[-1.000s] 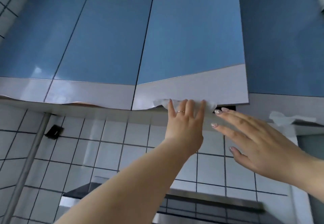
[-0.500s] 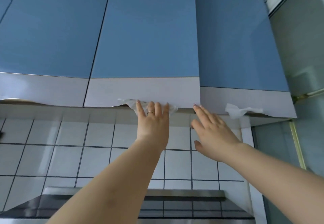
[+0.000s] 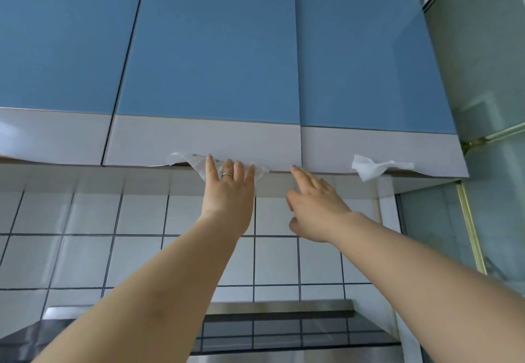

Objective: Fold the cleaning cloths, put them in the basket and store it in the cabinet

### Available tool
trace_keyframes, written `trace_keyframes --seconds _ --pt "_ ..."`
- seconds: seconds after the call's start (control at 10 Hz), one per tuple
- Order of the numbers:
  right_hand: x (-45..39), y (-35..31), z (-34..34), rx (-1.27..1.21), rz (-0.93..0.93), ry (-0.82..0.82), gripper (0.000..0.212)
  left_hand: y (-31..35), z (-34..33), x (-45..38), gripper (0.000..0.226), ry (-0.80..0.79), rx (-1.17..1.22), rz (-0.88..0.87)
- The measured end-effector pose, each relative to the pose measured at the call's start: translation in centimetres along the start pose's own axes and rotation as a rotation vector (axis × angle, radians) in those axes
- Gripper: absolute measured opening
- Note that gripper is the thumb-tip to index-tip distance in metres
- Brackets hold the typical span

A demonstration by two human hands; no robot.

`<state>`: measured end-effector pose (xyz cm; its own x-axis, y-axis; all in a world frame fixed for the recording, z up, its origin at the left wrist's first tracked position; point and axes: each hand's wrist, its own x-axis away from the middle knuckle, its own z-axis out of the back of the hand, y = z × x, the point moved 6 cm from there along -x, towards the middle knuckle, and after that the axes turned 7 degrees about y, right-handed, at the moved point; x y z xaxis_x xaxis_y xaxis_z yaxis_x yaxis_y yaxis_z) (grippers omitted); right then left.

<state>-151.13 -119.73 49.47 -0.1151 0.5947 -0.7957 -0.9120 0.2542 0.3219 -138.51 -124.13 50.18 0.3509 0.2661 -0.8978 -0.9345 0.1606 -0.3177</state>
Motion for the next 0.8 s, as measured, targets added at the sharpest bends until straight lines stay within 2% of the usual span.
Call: trace_keyframes --seconds 0.2,0.4,0.5,0.7,0.8 --pt "0.0 0.0 -1.1 0.001 0.008 0.057 0.013 0.1 -1.0 -0.2 0.076 0.063 0.022 -0.005" --pt "-0.3 -0.1 -0.8 0.023 -0.016 0.135 0.023 -0.1 -1.6 -0.2 0.08 0.117 0.065 -0.014" --pt "-0.3 0.0 -0.5 0.017 -0.018 0.114 0.026 -0.1 -1.5 -0.2 0.079 0.132 0.084 -0.018" --pt "0.2 0.7 0.1 0.02 -0.031 0.046 0.029 -2.3 -0.2 -0.1 0.064 0.134 0.317 -0.061" --pt "1.1 1.2 0.4 -0.066 -0.059 0.192 0.031 -3.7 0.4 1.0 0.065 0.153 0.534 -0.045"
